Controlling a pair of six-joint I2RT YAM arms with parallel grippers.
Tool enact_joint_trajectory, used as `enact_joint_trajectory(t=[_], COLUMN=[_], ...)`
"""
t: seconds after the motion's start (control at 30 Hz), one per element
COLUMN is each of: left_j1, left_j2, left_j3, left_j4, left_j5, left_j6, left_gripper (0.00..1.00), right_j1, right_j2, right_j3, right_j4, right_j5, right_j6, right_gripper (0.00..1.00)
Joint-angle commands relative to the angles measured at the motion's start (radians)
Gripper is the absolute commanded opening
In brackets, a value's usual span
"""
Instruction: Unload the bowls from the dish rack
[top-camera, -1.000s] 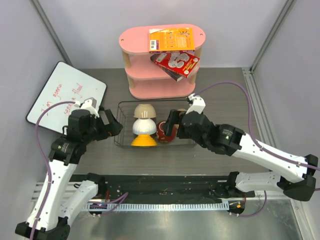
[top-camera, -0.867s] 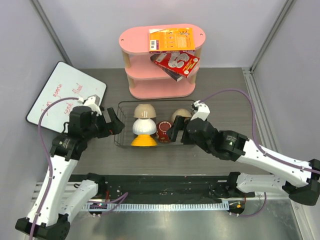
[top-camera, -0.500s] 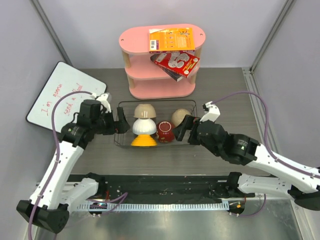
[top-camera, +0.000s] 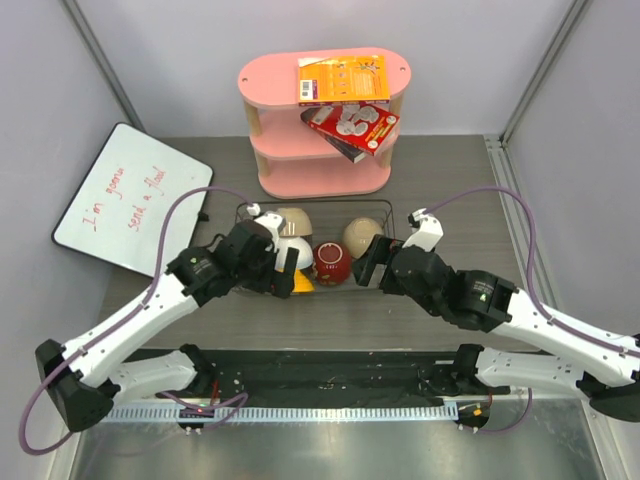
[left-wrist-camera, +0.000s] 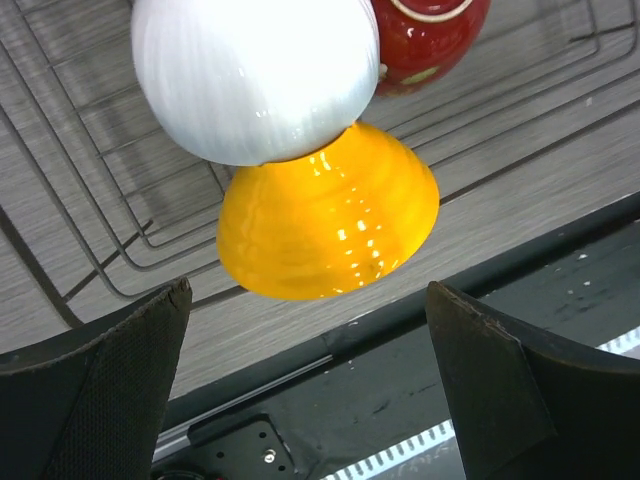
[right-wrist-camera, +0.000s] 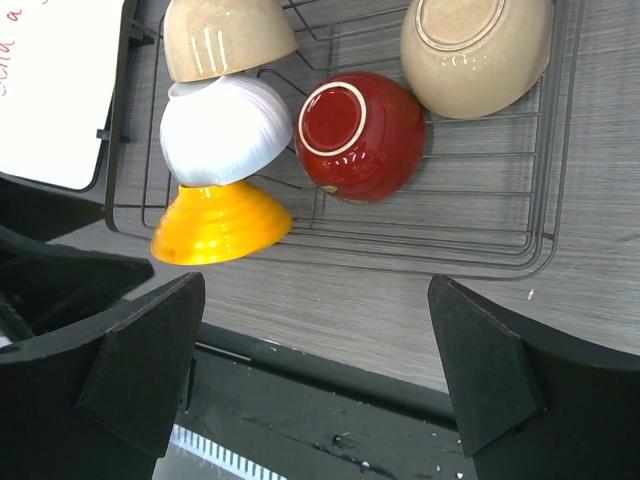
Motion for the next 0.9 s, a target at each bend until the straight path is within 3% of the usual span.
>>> enact_joint_trajectory(t=[0.0, 0.03, 0.07, 0.1, 0.27, 0.4, 0.53, 0.7, 0.87], left_j1=[-0.059, -0.066, -0.072, -0.082, -0.137, -0.158, -0.243, -0.258, -0.272], left_j2=[0.036, 0.039, 0.039, 0.039, 0.004, 0.013, 0.016, -0.005, 0.014], left_j3=[0.014, 0.006, 0.008, 0.009, 0.020, 0.027, 0.063, 0.063, 0.052], left_j4=[0.030, 0.030, 0.032, 0.023, 0.004, -0.014, -0.088, -0.108, -0.123], left_j5=[-0.140, -0.154, -0.164, -0.172, -0.252, -0.232, -0.328, -0.347, -0.387], left_j6=[-0.006, -0.003, 0.000, 0.008, 0.031, 0.043, 0.020, 0.014, 0.017], left_gripper=[0.98, 0.94, 0.85, 0.83, 0.89, 0.87, 0.88, 0.93, 0.91], right_j1=[0.003, 0.003, 0.003, 0.003, 0.003, 0.003, 0.003, 0.003, 0.003], right_j2=[-0.026, -0.029, -0.036, -0.049, -0.059, -0.046, -0.027, -0.030, -0.044], right_j3=[-0.011, -0.016, -0.021, -0.033, -0.047, -0.050, -0.041, -0.024, -0.028], right_j4=[-0.007, -0.009, -0.015, -0.015, -0.026, -0.029, -0.043, -0.069, -0.076], right_j5=[0.034, 0.036, 0.038, 0.038, 0.036, 0.039, 0.034, 0.045, 0.050], right_j6=[0.028, 0.034, 0.036, 0.042, 0.045, 0.048, 0.020, 0.013, 0.031], right_gripper=[1.00, 1.00, 1.00, 1.00, 1.00, 1.00, 1.00, 1.00, 1.00])
